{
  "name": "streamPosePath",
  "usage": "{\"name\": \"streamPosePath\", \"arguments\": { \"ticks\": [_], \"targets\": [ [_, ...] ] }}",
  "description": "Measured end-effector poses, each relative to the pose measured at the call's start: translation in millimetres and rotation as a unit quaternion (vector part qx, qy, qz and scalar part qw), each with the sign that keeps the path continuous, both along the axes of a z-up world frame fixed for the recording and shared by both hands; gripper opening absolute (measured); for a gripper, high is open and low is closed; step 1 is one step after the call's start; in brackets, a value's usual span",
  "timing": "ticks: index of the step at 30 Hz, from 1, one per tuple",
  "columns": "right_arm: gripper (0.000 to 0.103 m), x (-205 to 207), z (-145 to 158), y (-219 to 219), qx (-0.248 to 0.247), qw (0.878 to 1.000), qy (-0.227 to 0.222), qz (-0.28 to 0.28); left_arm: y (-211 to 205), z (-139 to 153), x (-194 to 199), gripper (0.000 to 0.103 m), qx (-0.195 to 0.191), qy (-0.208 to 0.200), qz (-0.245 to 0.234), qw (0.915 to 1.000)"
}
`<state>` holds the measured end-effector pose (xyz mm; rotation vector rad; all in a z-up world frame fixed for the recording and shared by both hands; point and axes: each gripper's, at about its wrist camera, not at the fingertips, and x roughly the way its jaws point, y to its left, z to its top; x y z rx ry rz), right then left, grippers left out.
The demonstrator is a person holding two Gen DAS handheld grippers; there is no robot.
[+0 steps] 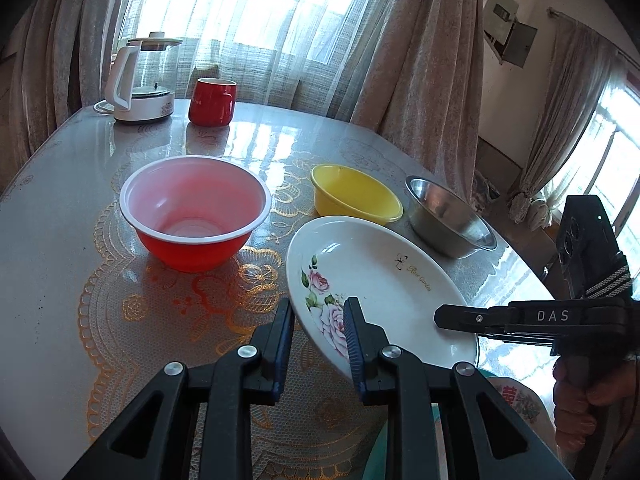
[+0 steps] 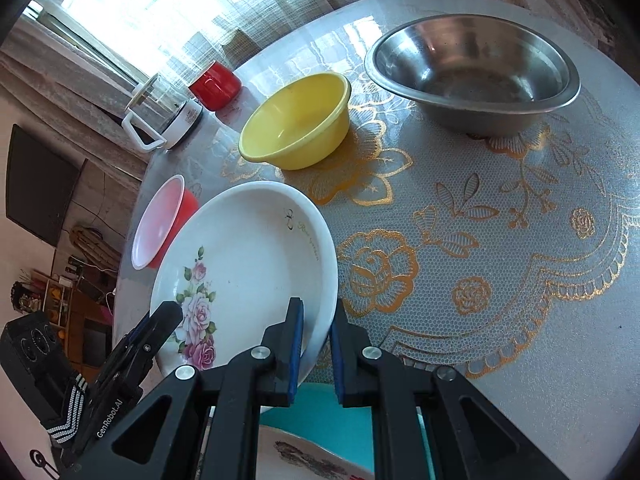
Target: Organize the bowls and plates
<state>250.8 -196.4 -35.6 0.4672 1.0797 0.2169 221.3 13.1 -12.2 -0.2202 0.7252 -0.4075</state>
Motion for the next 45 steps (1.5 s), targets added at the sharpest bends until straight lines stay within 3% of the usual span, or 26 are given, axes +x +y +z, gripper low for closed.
{"name": "streamPosePath", "arguments": {
  "ticks": [14,22,26,45],
  "targets": [
    [0.013,-44.4,32.4,-15.1,-0.002,0.999,-0.042,-0.03,-6.0,16.5,-17.1,0.025,-0.057,-0.023,-0.061,0.9963],
    [0.013,-80.7,47.0,-24.8,0.003,0.996,-0.061,-0.057,-18.0,22.4,-33.9,0.025,-0.061,-0.02,-0.093,0.9936],
    [0.013,-101.5,44.8,-31.1,0.016,0.995,-0.062,-0.072,-20.4,25.3,-41.3,0.025,-0.075,-0.012,-0.109,0.9912],
    [0.014,-175.4,25.7,-40.9,0.047,0.992,-0.044,-0.111,-35.9,18.0,-83.0,0.025,-0.063,-0.008,-0.161,0.9849]
  ]
}}
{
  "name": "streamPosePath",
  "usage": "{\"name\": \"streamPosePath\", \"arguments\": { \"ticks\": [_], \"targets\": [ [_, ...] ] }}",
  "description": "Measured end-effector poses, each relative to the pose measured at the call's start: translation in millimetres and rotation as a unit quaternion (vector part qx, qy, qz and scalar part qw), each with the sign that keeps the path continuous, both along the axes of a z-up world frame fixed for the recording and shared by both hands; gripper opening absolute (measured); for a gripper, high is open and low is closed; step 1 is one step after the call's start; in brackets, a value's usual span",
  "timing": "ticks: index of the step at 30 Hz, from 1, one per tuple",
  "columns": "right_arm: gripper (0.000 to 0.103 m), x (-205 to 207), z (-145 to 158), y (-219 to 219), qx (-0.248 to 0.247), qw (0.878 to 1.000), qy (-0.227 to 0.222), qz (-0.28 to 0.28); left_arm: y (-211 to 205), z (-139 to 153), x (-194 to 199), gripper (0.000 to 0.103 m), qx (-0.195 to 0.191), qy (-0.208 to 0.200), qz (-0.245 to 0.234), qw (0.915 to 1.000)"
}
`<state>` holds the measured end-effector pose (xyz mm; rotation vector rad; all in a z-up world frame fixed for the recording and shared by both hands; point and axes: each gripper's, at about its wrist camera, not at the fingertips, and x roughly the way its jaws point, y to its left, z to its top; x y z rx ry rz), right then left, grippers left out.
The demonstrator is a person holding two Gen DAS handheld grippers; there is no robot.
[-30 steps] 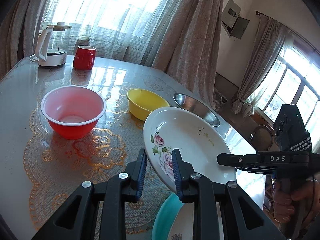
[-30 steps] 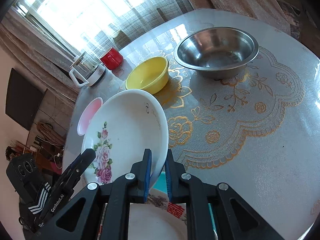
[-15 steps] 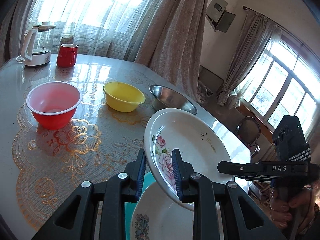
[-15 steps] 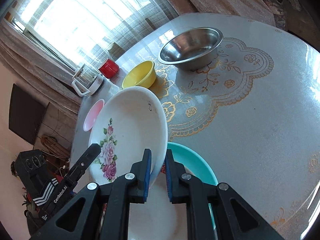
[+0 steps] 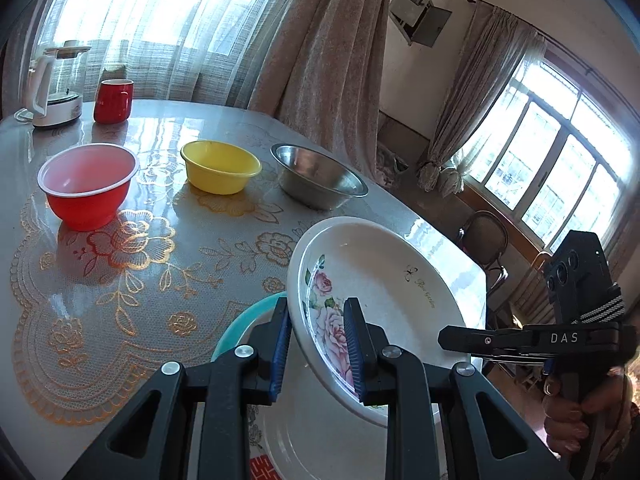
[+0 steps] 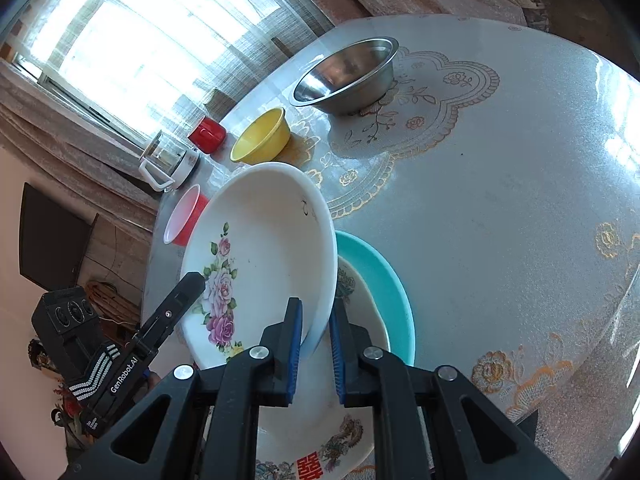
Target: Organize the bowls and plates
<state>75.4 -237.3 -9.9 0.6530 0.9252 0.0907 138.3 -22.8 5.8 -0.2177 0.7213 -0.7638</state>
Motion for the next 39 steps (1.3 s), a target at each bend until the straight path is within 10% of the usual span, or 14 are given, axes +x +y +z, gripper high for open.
{"name": "streamPosePath", "arguments": {
  "ticks": [39],
  "targets": [
    [0.02,-24.8,-0.5,28.8,-0.086,0.994,0.067,0.028,-10.7,-20.7,-40.9,0.028,0.128,-0.014,-0.026,0.9913]
  ]
}}
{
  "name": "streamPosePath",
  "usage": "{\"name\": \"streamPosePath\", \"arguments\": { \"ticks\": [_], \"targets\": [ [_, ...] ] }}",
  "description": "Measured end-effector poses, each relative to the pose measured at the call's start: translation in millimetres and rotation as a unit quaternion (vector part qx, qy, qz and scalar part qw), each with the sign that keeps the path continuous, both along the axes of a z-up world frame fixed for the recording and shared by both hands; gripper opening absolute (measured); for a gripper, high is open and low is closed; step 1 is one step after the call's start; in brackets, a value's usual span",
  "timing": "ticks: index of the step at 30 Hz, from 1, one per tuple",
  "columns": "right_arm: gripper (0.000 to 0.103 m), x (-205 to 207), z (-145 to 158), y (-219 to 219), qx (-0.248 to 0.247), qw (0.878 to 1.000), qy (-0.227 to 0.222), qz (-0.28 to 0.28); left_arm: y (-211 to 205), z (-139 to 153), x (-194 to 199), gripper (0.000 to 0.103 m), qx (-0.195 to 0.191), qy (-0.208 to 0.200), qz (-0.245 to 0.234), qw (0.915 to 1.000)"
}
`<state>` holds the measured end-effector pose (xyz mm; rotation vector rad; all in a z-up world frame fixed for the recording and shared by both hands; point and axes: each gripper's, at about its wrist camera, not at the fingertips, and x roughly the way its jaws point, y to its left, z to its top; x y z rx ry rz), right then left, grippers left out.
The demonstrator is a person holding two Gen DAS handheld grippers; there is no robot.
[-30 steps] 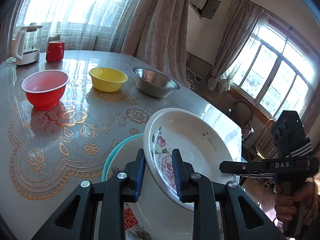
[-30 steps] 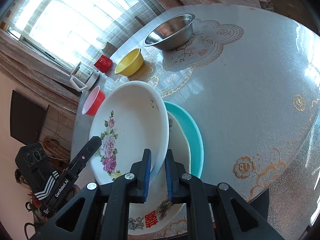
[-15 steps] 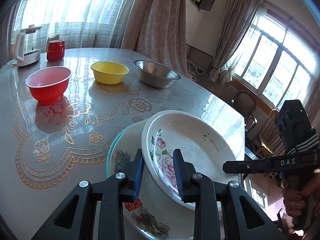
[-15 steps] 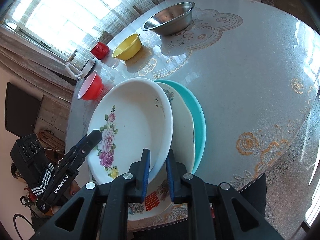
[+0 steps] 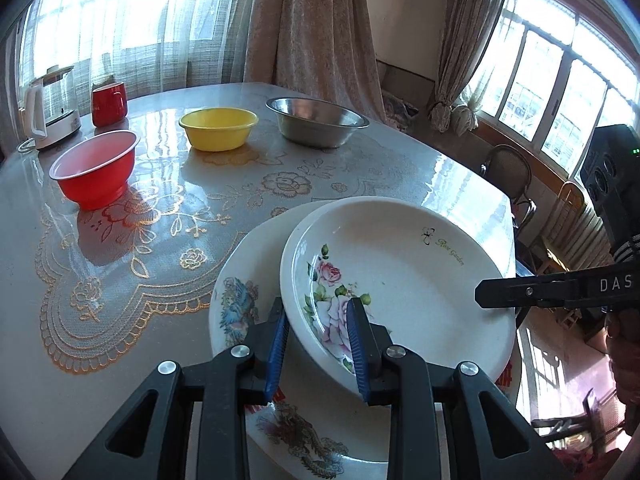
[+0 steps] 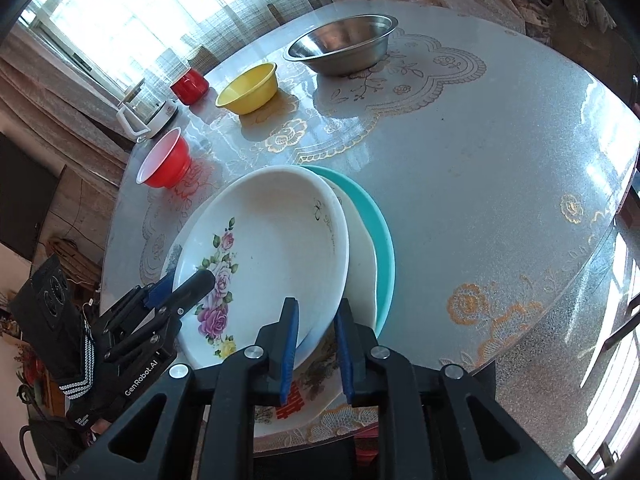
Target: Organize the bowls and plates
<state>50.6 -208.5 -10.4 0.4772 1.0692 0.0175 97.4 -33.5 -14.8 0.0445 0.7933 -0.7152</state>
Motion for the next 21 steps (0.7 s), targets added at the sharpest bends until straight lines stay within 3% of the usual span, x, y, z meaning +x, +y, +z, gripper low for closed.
{"name": "streamPosePath", "arguments": {
  "ticks": [10,21],
  "targets": [
    [0.02,0.9,0.7,1.8,-0.007,1.0,0.007,0.009,-0.4,2.1,-1.1,0.029,0.013,-0.01,-0.011,0.9998],
    [0.023,1.1,4.1,13.3,-0.048,0.998,0.011,0.038,22.0,11.9,6.7,0.029,-0.03,0.0,-0.007,0.9995]
  ]
}}
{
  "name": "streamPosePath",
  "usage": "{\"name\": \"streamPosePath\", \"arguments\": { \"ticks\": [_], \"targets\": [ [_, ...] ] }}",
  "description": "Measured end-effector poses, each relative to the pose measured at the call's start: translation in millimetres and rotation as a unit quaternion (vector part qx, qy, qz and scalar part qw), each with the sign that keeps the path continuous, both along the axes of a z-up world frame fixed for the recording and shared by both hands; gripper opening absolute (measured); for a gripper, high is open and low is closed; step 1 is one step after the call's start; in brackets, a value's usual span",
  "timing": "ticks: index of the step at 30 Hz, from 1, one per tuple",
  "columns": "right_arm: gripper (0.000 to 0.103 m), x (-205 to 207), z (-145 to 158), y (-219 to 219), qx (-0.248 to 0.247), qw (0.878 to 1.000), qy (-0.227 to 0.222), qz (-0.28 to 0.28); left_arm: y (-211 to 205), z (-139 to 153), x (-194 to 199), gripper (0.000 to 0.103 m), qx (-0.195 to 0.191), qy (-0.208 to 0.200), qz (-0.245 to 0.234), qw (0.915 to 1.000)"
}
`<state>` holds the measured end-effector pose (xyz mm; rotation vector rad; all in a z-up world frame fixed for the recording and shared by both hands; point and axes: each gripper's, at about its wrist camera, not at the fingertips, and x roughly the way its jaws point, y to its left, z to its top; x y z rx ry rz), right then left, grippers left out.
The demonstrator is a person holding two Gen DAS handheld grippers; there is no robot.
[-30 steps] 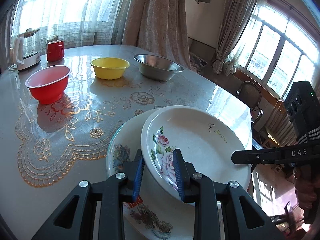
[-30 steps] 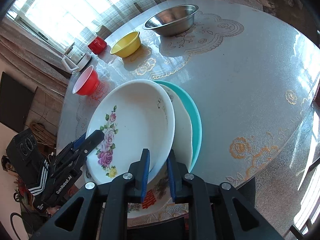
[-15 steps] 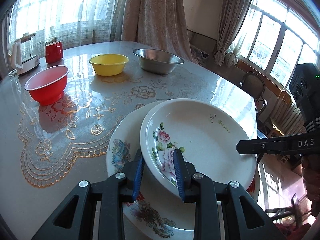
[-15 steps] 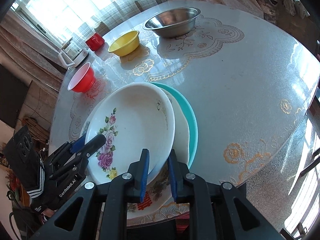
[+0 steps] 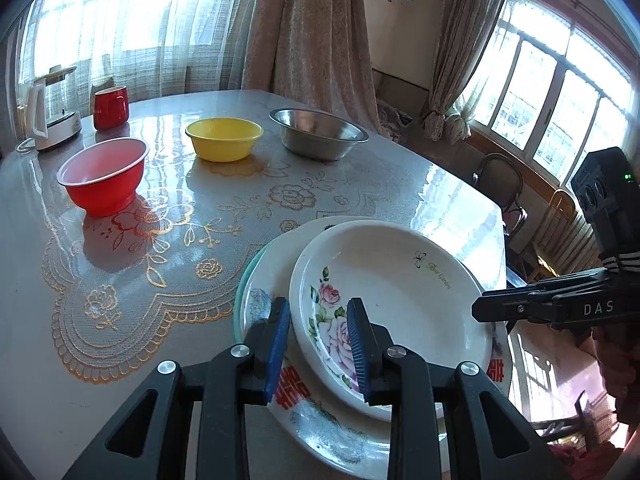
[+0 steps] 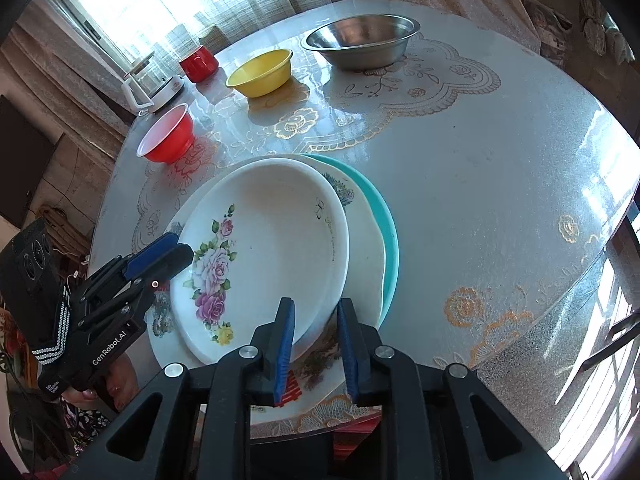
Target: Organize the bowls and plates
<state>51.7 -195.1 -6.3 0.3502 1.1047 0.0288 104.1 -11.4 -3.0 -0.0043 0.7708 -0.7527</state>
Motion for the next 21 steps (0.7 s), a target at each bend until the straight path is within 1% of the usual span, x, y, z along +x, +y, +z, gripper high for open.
{"name": "streamPosePath", "arguments": {
  "ticks": [2,5,9,13,15,16,18,21],
  "targets": [
    [0.024,0.8,1.5,2.2,-0.011,1.0,-0.003,0.003,2.7,1.6,0.7,0.029,-0.013,0.004,0.0,0.9999],
    [0.024,1.1,1.4,4.5,-0.012,1.0,-0.007,0.009,4.6,2.6,2.2,0.029,-0.023,0.008,0.004,0.9997],
    [0.024,2.0,1.7,8.2,-0.029,0.999,-0.009,0.013,4.9,0.5,4.2,0.03,-0.02,0.013,0.013,0.9996],
    [0.025,1.8,-0.5,5.4,-0.019,1.0,-0.007,0.01,3.2,0.0,3.4,0.033,-0.019,0.008,0.014,0.9997],
    [0.026,0.9,-0.9,4.9,-0.014,1.0,-0.009,0.01,5.2,2.2,2.1,0.047,-0.025,-0.001,0.019,0.9995],
    [0.026,0.5,-0.8,5.4,-0.015,1.0,-0.01,0.01,7.1,4.1,1.3,0.051,-0.03,-0.006,0.024,0.9992],
    [0.026,-0.3,-0.6,6.3,-0.018,1.0,-0.013,0.012,11.9,7.0,2.3,0.065,-0.041,-0.014,0.038,0.9984],
    [0.026,-1.5,0.5,6.6,-0.024,0.999,-0.021,0.009,22.9,8.9,10.3,0.07,-0.064,-0.003,0.063,0.9959]
  ]
}}
